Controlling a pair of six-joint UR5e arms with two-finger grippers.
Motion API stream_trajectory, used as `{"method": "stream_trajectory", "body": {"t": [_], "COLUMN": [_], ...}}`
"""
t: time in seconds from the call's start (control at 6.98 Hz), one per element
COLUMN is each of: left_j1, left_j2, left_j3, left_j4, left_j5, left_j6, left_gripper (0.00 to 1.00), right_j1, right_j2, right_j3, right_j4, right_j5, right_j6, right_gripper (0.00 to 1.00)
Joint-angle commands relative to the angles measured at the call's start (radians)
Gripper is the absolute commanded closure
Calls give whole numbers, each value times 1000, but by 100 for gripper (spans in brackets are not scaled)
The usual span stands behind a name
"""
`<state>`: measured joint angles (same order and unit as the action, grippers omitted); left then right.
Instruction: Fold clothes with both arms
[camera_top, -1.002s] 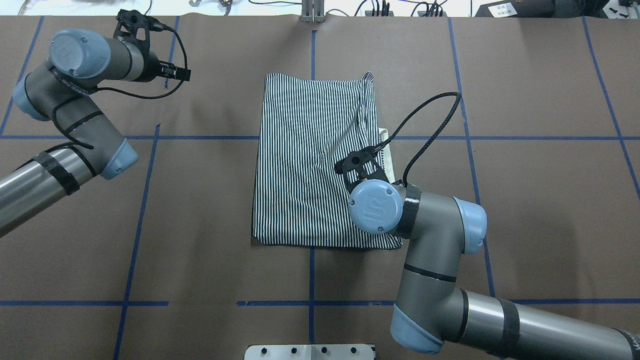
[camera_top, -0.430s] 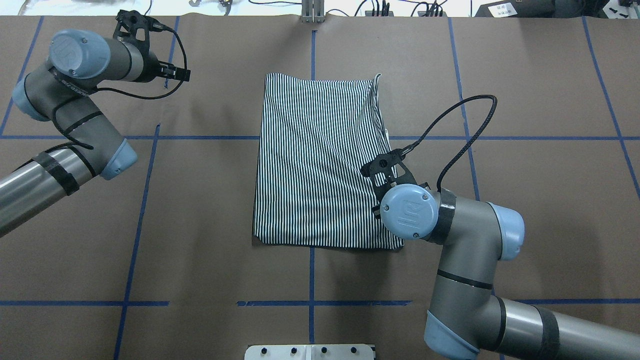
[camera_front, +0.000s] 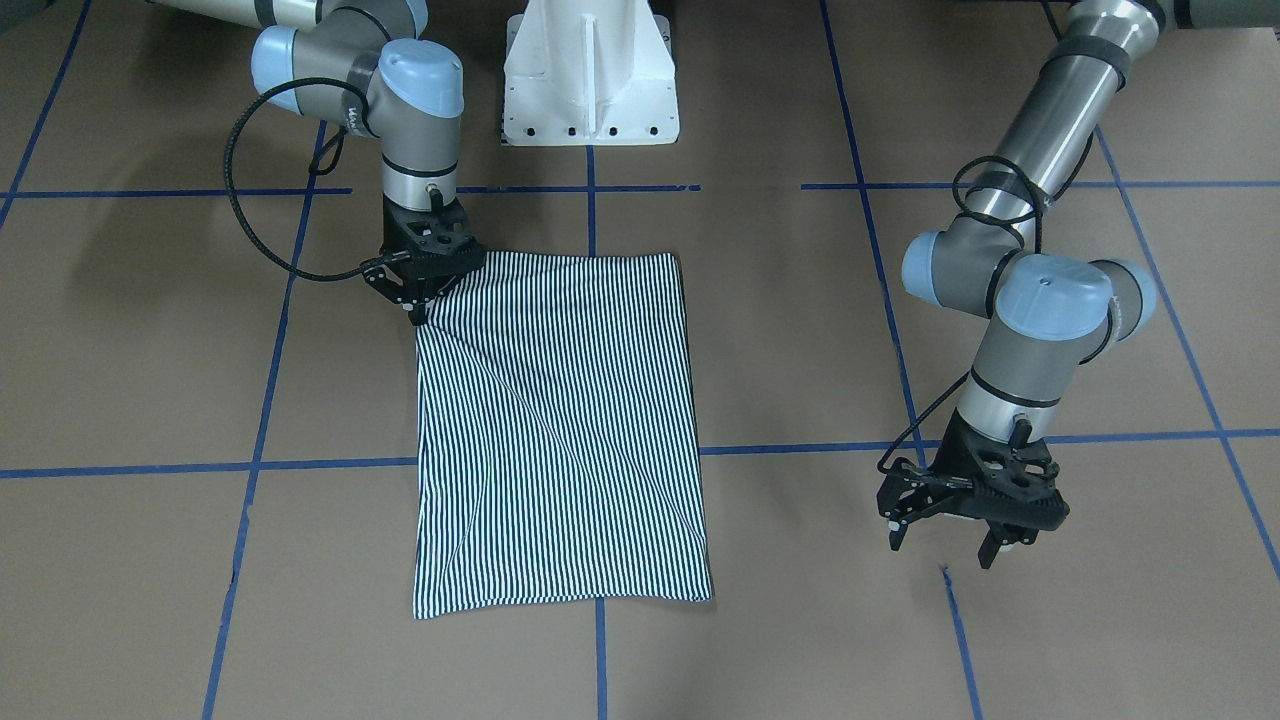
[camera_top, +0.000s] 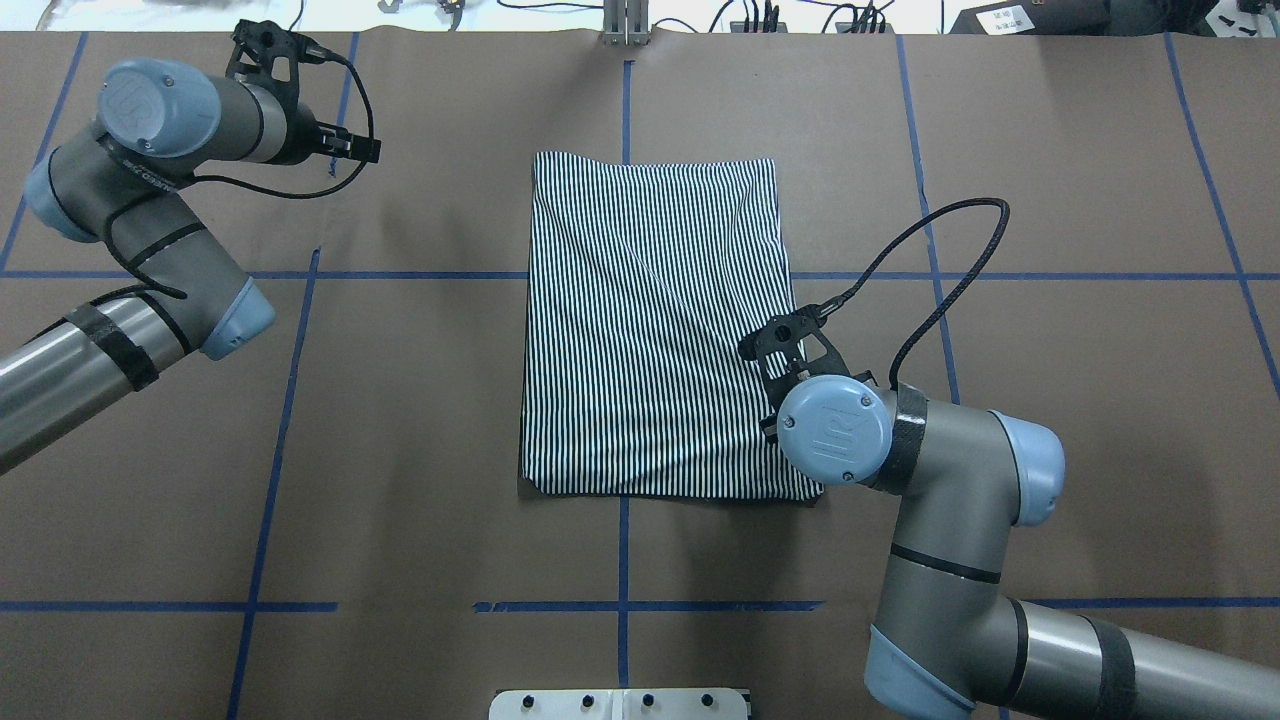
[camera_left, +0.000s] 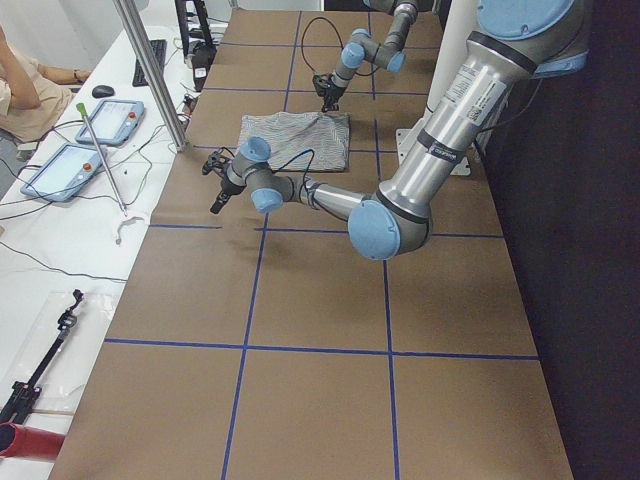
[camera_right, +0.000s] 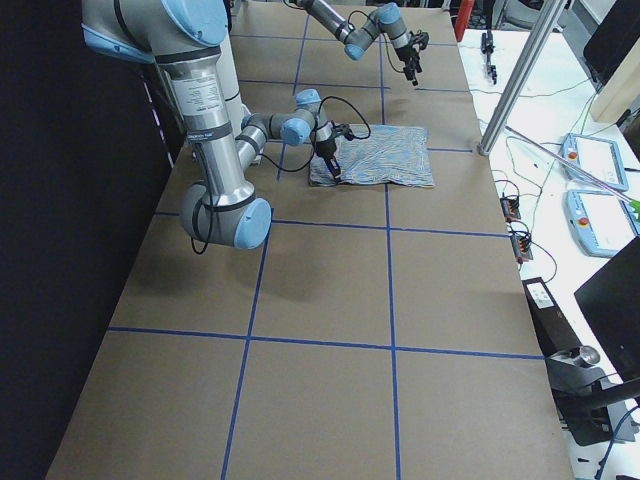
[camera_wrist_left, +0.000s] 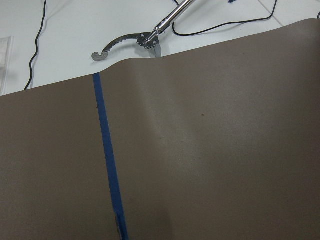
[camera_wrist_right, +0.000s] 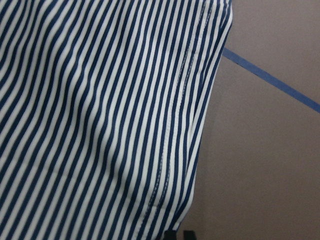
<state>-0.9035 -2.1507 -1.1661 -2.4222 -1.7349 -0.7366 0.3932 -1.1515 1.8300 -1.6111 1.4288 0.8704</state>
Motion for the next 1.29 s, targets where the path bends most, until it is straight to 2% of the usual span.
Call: {"method": "stream_trajectory", "body": {"t": [0.0,0.14,0.29,0.43,0.57,0.72,0.86,1.0,1.15], "left_j1": [3,6,8,41,107,192,313,406,498], "left_j2": [6,37,66,107,162,202,209,209,210], "left_j3": [-48,-103,-180,-263,-384,-534,-646,-696,-690], "left_j4": [6,14,18,18,41,133,247,305,307], "left_j5": [-24,-93,-106,-106,-103,-77,30,107,189], "left_j6": [-25,-86,-160,-246,-348,-489,-624,-727,-798], "left_gripper": [0,0,0,0,0,0,0,0,0], "right_j1": [59,91,101,101,101,99,96,96,96], "right_j2": [-5,-55,-138,-207,-256,-269,-269,-267,-264], "right_j3": [93,130,133,132,134,138,137,134,130], "right_j4": [26,148,360,536,638,651,651,651,651], "right_j5": [68,167,198,211,202,181,130,125,125], "right_j6": [-19,-10,63,219,383,518,595,628,628], "right_gripper": [0,0,0,0,0,0,0,0,0]}}
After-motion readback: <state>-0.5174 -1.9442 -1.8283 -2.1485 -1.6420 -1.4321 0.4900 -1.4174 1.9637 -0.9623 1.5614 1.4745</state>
